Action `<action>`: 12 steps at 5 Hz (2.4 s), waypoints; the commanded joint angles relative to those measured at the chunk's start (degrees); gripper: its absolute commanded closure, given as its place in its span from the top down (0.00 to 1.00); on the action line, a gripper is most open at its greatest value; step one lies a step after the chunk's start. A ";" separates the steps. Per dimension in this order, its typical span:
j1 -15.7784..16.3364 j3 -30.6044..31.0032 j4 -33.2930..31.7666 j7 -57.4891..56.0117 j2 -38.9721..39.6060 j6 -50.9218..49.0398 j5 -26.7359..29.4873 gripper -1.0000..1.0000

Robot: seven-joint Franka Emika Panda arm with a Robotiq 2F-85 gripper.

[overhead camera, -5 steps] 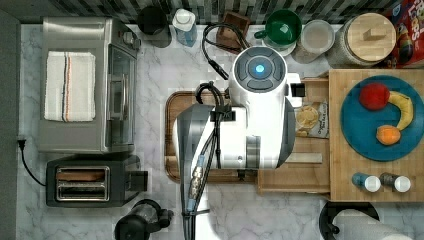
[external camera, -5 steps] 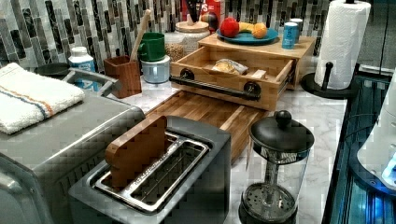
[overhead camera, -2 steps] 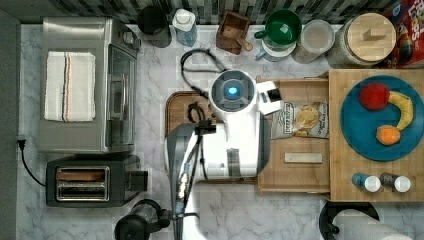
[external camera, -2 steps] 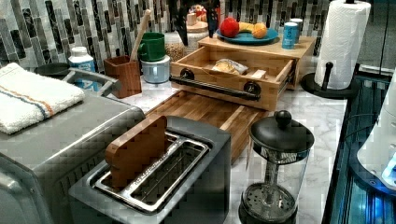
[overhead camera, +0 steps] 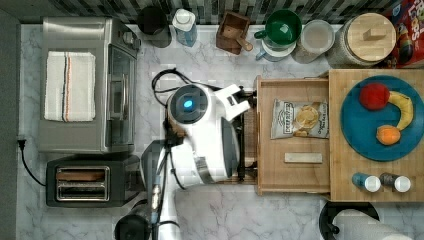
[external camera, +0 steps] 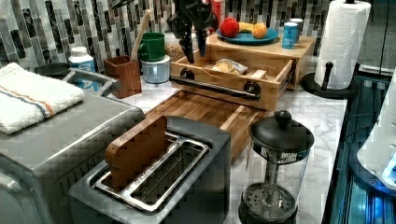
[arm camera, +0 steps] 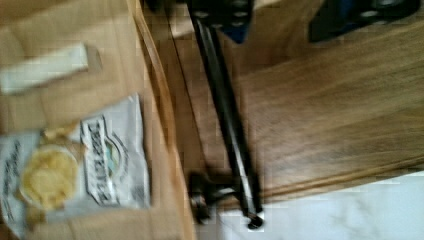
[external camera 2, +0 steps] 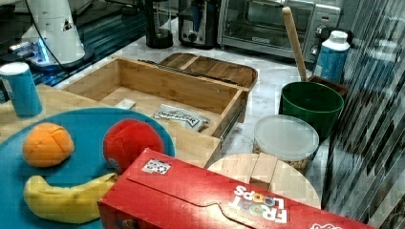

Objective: Close the drawer.

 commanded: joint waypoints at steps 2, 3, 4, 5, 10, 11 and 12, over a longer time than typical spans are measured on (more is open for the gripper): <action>-2.04 4.19 -1.91 -8.02 4.88 5.90 -6.27 0.00; -6.21 6.87 -0.63 -12.90 8.11 4.45 -3.33 0.00; -3.68 4.12 -3.38 -14.00 9.05 9.86 -5.04 0.00; -5.79 5.61 -5.02 -13.76 8.85 13.27 -6.34 0.00; -13.49 0.44 -10.02 -23.58 5.40 24.23 -12.86 0.00; -16.23 -1.45 -9.59 -29.38 5.79 25.27 -10.59 0.00; -19.49 -3.49 -7.82 -37.46 7.11 24.76 -7.63 0.00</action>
